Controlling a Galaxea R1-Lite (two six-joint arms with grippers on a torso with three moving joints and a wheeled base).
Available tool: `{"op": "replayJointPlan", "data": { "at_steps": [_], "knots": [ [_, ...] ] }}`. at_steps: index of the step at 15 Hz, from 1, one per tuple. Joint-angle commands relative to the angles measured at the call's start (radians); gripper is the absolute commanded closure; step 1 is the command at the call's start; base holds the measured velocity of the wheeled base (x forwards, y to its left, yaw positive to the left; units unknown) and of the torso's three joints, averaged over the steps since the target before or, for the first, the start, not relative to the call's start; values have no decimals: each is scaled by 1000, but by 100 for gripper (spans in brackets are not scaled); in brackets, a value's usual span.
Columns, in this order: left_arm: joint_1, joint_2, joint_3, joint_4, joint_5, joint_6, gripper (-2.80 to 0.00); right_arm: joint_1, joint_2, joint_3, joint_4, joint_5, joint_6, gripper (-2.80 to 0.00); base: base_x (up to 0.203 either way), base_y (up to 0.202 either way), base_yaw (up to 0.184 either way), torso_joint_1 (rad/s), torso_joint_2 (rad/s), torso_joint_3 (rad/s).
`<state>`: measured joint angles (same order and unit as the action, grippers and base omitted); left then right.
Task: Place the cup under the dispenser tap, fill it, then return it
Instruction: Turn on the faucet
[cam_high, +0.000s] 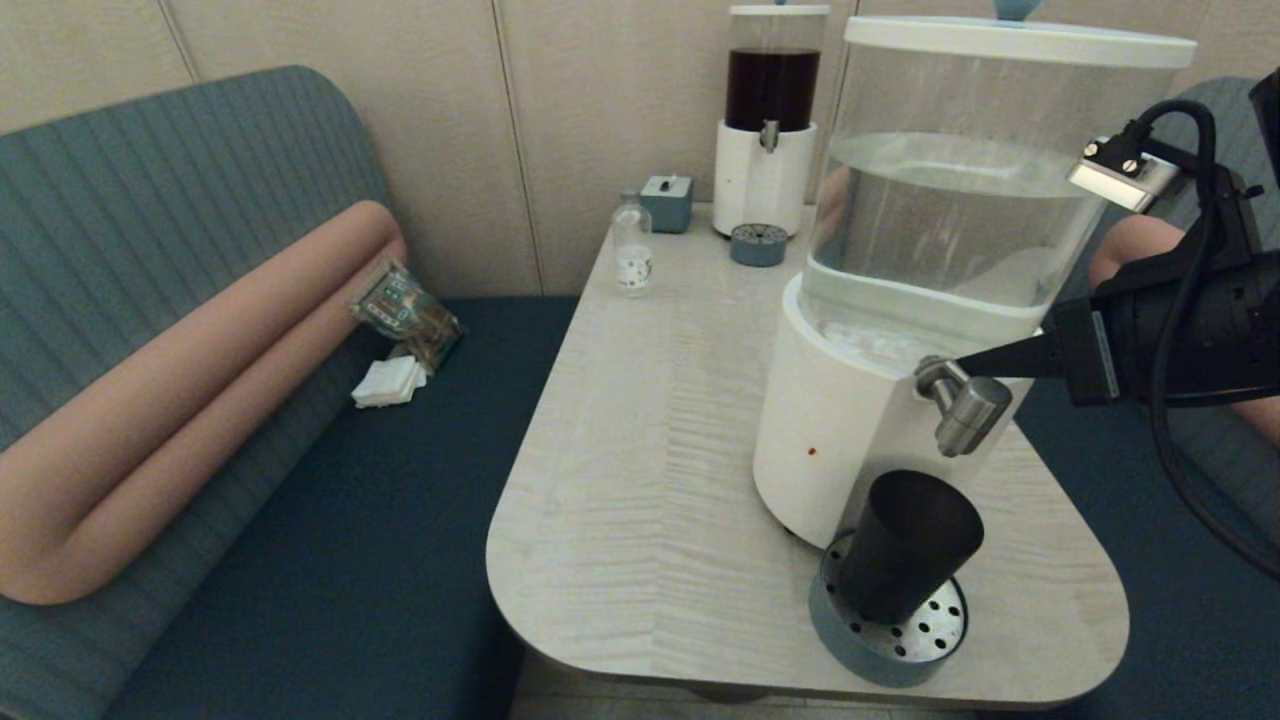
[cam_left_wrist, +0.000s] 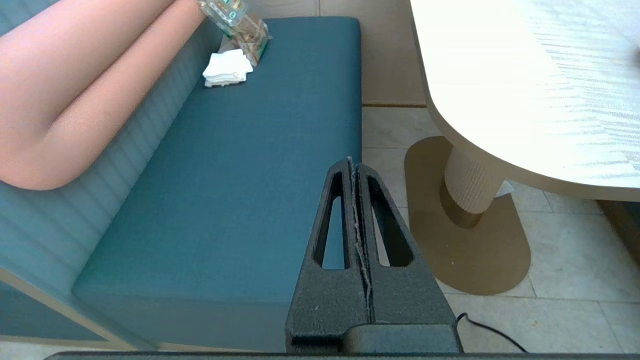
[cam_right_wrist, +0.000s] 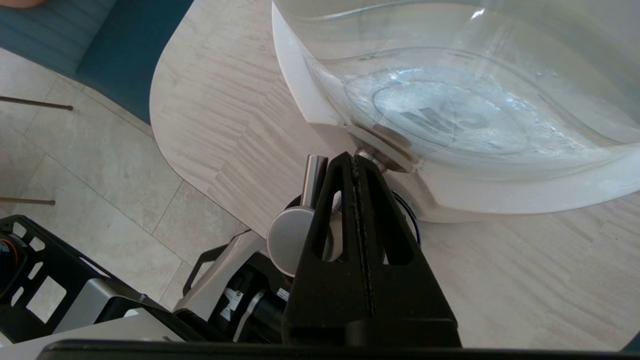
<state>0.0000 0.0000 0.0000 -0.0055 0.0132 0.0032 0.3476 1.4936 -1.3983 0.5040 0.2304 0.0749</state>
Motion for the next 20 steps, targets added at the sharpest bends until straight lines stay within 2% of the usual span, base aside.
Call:
{"op": "replayJointPlan", "data": {
  "at_steps": [1, 9, 11, 16, 20],
  "knots": [
    [0, 2, 2, -1, 1, 0, 0, 10, -7, 4, 8, 9, 0, 0, 0, 0, 0, 0, 0, 0],
    [0, 2, 2, -1, 1, 0, 0, 14, -1, 24, -56, 49, -6, 0, 0, 0, 0, 0, 0, 0],
    [0, 2, 2, -1, 1, 0, 0, 13, 0, 33, -61, 78, -35, 0, 0, 0, 0, 0, 0, 0],
    [0, 2, 2, -1, 1, 0, 0, 11, -3, 33, -73, 78, -35, 0, 0, 0, 0, 0, 0, 0],
    [0, 2, 2, -1, 1, 0, 0, -28, -10, 41, -203, 75, -22, 0, 0, 0, 0, 0, 0, 0]
  ]
}}
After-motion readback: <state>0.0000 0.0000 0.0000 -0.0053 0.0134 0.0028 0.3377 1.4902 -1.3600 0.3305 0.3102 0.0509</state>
